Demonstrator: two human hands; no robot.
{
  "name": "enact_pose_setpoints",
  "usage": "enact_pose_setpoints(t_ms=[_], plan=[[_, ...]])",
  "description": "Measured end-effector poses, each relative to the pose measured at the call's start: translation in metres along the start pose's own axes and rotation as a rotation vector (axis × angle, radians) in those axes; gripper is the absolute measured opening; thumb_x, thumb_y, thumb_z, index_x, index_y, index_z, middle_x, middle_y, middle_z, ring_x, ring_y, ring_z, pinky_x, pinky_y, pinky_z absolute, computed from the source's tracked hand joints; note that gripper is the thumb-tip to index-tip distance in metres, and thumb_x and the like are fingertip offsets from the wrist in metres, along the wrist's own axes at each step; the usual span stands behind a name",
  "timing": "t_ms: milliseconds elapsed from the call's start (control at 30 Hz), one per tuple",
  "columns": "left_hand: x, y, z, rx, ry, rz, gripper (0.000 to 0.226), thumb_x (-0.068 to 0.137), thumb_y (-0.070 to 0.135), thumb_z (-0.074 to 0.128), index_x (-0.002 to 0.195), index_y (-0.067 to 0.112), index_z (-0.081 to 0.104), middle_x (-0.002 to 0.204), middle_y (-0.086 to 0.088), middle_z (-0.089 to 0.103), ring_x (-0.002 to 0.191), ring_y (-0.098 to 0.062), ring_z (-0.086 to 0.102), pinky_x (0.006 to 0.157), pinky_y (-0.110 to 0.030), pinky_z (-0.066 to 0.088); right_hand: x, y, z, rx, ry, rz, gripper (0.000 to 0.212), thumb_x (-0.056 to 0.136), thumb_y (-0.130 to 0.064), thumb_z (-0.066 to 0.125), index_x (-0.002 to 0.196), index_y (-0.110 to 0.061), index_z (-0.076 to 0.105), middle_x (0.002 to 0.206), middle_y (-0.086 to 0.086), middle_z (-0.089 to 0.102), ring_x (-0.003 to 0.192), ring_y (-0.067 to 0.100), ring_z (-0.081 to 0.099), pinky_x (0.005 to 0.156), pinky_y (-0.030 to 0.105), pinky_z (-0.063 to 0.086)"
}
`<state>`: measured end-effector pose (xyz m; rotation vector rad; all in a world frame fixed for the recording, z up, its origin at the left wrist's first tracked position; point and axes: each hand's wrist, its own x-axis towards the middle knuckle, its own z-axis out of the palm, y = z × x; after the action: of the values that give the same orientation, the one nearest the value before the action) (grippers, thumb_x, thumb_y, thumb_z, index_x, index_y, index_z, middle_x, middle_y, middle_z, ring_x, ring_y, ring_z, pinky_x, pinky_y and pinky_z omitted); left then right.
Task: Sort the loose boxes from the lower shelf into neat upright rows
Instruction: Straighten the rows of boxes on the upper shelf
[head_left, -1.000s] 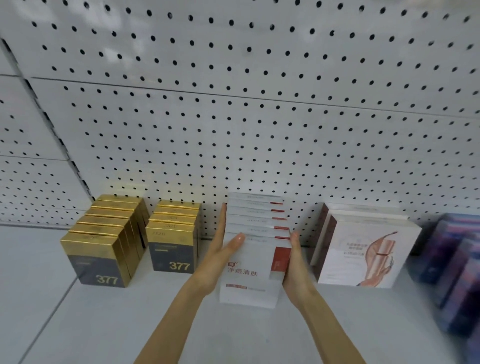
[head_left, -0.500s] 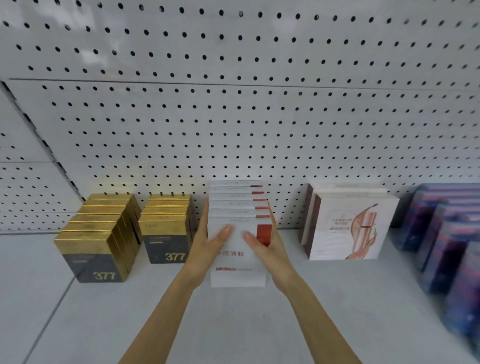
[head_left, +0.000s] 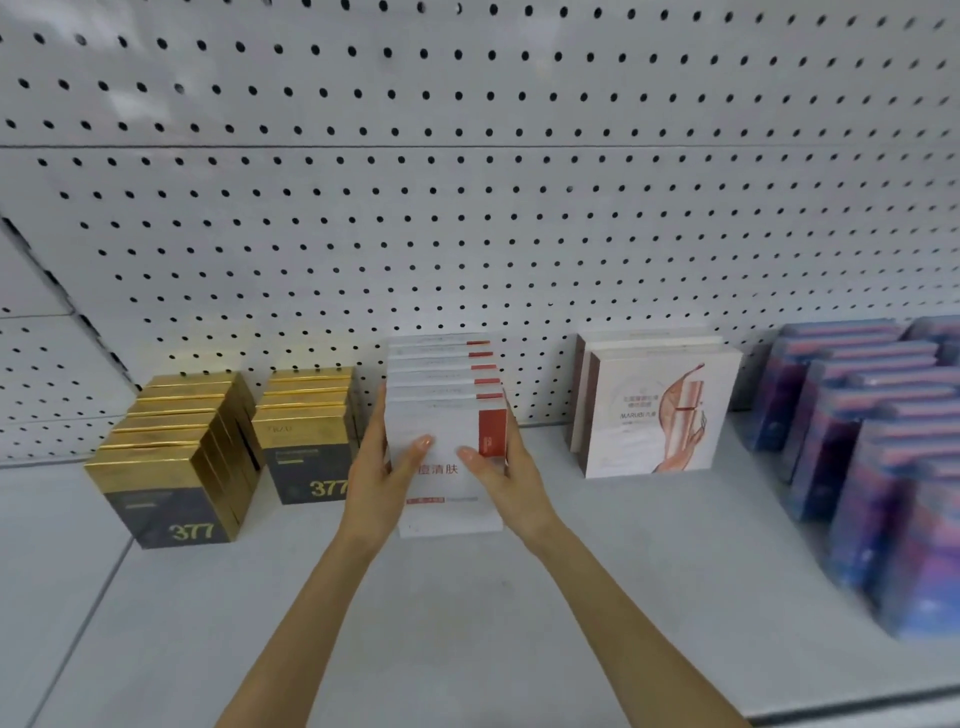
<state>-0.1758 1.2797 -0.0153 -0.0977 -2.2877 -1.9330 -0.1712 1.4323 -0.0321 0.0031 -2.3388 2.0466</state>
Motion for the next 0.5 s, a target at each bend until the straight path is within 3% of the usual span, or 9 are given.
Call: enact_pose_setpoints(t_ms=[100, 200, 267, 367, 433, 500], plan=[[-0.006, 0.014, -0.001, 0.201, 0.11, 0.087, 0.073, 0.085, 0.038, 0.059, 0.137, 0.06, 0.013, 0.145, 0.013, 0.04, 0.128, -0.021, 0.047, 0.087, -0.039, 0.055, -0.005, -0.001, -0.022, -0.055, -0.015, -0.029, 0.073, 0.087, -0.037, 0.068, 0.145, -0.048, 0.026, 0.146, -0.019, 0.037, 0.136, 0.005, 0.036, 0.113, 0.031, 0.033], [-0.012, 0.043, 0.009, 0.444, 0.26, 0.295, 0.078, 0.085, 0.044, 0.056, 0.149, 0.04, 0.011, 0.155, 0.0, 0.028, 0.14, -0.02, 0.03, 0.105, -0.049, 0.04, -0.015, -0.004, -0.07, -0.155, 0.179, -0.131, 0.058, 0.089, -0.027, 0.068, 0.133, -0.047, 0.036, 0.135, -0.019, 0.041, 0.131, 0.006, 0.04, 0.112, 0.029, 0.034], [-0.014, 0.073, 0.032, 0.532, 0.24, 0.405, 0.075, 0.086, 0.046, 0.053, 0.147, 0.044, 0.008, 0.155, 0.001, 0.027, 0.14, -0.014, 0.025, 0.109, -0.043, 0.032, -0.017, -0.002, -0.115, -0.294, 0.372, -0.191, 0.051, 0.089, -0.023, 0.068, 0.133, -0.035, 0.044, 0.13, -0.012, 0.045, 0.125, 0.011, 0.044, 0.11, 0.035, 0.037], [-0.013, 0.096, 0.087, 0.454, 0.084, 0.399, 0.073, 0.087, 0.045, 0.054, 0.144, 0.048, 0.01, 0.151, 0.011, 0.032, 0.133, -0.004, 0.033, 0.101, -0.024, 0.037, -0.01, 0.004, -0.178, -0.475, 0.594, -0.154, 0.049, 0.088, -0.022, 0.069, 0.132, -0.02, 0.047, 0.128, -0.001, 0.046, 0.121, 0.017, 0.042, 0.109, 0.043, 0.037], [-0.009, 0.091, 0.131, 0.455, 0.048, 0.383, 0.075, 0.089, 0.033, 0.062, 0.147, 0.039, 0.015, 0.148, 0.026, 0.021, 0.138, 0.005, 0.02, 0.108, -0.013, 0.023, -0.001, 0.01, -0.214, -0.472, 0.627, -0.043, 0.066, 0.084, -0.023, 0.073, 0.14, -0.016, 0.039, 0.14, 0.005, 0.04, 0.131, 0.021, 0.035, 0.11, 0.041, 0.034], [-0.001, 0.069, 0.172, 0.438, 0.012, 0.256, 0.078, 0.088, 0.027, 0.065, 0.15, 0.027, 0.017, 0.152, 0.02, 0.019, 0.14, 0.003, 0.015, 0.112, -0.015, 0.017, 0.012, 0.017, -0.241, -0.395, 0.559, 0.061, 0.08, 0.082, -0.023, 0.075, 0.147, -0.014, 0.029, 0.149, 0.006, 0.034, 0.139, 0.022, 0.03, 0.112, 0.042, 0.032]])
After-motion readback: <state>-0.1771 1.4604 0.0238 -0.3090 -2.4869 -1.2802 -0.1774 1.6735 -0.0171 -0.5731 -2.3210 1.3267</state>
